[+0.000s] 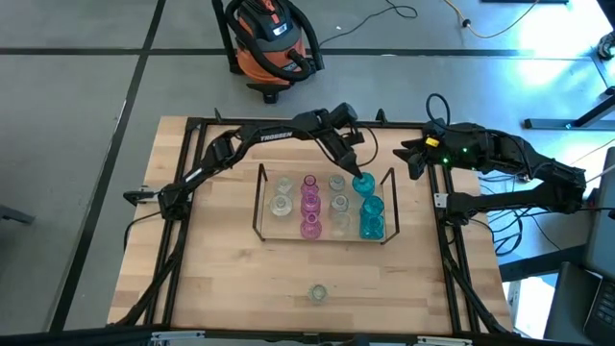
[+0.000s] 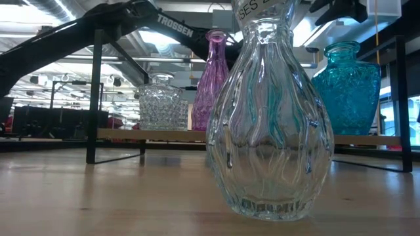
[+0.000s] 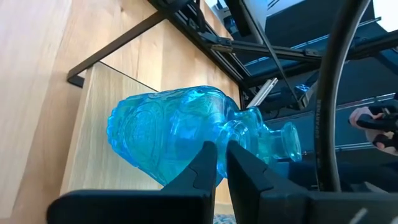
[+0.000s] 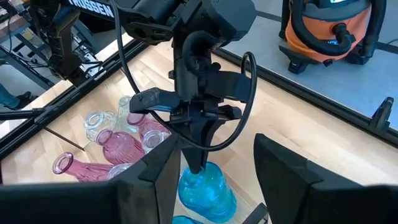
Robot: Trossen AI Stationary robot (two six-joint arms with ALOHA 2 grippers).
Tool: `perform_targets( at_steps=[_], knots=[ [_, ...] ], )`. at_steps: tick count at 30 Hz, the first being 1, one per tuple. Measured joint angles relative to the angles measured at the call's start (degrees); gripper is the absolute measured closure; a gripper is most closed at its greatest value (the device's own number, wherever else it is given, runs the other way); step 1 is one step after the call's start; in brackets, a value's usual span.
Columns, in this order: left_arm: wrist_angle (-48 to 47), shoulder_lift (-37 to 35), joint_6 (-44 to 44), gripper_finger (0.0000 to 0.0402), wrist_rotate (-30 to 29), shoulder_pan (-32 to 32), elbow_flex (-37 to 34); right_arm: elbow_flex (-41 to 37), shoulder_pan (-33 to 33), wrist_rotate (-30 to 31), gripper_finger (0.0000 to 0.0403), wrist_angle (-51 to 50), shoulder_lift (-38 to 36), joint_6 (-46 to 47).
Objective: Sort vases onto shelf
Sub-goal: Put the blue vase aligned with the other blue vase on the shelf
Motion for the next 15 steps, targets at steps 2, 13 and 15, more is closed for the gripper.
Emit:
perform_targets(
  at_steps=[2, 13, 15],
  knots=[
    [-0.02, 0.0, 0.23, 0.0379, -0.04, -0.19, 0.0, 0.0, 0.0, -0.02, 0.0226, -0.04, 0.0, 0.02],
    [-0.03, -0.04, 1.77, 0.0377, -3.6, -1.41, 0.0, 0.02, 0.0, -1.49, 0.0226, -1.4, 0.01, 0.55],
    [-0.03, -0.04, 1.83, 0.0377, -4.06, -1.43, 0.0, 0.02, 0.01, -1.57, 0.0226, -1.4, 0.01, 0.55]
  ],
)
